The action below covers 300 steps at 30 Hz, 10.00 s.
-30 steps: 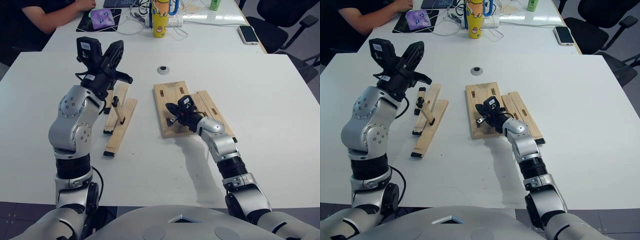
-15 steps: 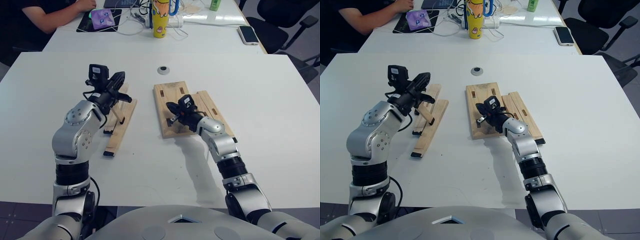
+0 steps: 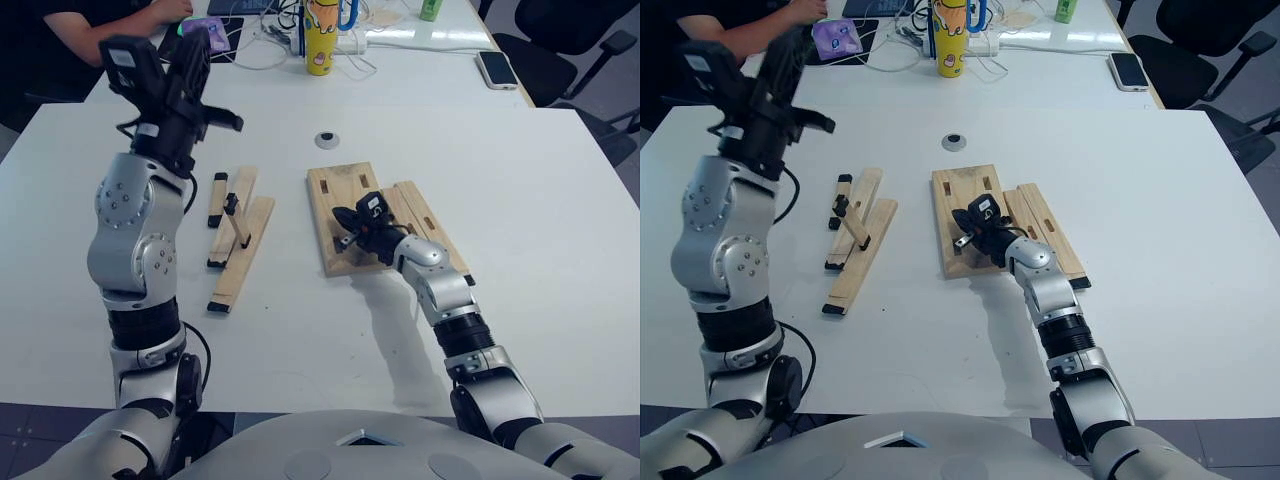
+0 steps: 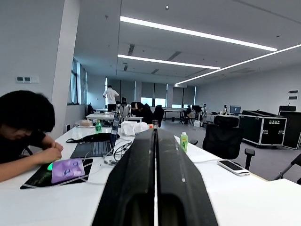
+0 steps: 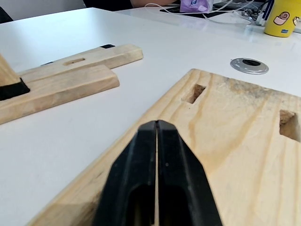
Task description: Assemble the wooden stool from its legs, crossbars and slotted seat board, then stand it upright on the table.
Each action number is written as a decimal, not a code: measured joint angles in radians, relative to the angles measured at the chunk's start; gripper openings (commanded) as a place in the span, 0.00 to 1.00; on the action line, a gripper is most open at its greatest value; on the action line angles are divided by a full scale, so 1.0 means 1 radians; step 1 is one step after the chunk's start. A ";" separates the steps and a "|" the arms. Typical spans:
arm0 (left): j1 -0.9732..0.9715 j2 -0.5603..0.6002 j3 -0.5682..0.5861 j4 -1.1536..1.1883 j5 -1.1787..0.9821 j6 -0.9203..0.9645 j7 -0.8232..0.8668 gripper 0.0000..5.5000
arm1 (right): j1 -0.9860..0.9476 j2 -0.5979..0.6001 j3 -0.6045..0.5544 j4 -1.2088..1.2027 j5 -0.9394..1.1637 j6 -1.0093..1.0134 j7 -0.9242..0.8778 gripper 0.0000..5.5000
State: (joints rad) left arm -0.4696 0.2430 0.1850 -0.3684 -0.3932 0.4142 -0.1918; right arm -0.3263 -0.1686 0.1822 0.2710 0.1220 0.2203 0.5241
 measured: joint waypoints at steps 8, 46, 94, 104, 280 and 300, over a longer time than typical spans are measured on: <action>0.334 -0.024 -0.104 -0.049 -0.038 0.189 0.006 0.00 | 0.001 0.004 0.003 -0.003 0.001 0.000 -0.001 0.00; 0.526 -0.006 -0.082 -0.174 0.014 -0.042 -0.077 0.60 | 0.043 0.010 -0.008 -0.024 -0.007 -0.010 -0.010 0.00; 0.259 -0.039 0.079 -0.019 -0.273 0.096 -0.035 0.08 | 0.042 -0.065 -0.115 -0.112 0.010 0.023 -0.032 0.00; 0.173 -0.023 0.142 0.006 -0.335 0.102 -0.006 0.08 | 0.085 -0.299 -0.010 -0.224 -0.165 0.158 0.041 0.00; 0.052 0.158 -0.575 0.660 0.383 -0.259 -0.796 0.78 | -0.337 -0.284 -0.317 0.271 0.502 0.250 0.814 0.38; 0.078 0.158 -0.574 0.637 0.375 -0.260 -0.779 0.78 | -0.405 -0.330 -0.245 0.245 0.407 0.242 0.914 0.38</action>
State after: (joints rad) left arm -0.3919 0.4008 -0.3891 0.2682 -0.0182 0.1544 -0.9709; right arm -0.7308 -0.4985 -0.0627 0.5161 0.5291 0.4624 1.4381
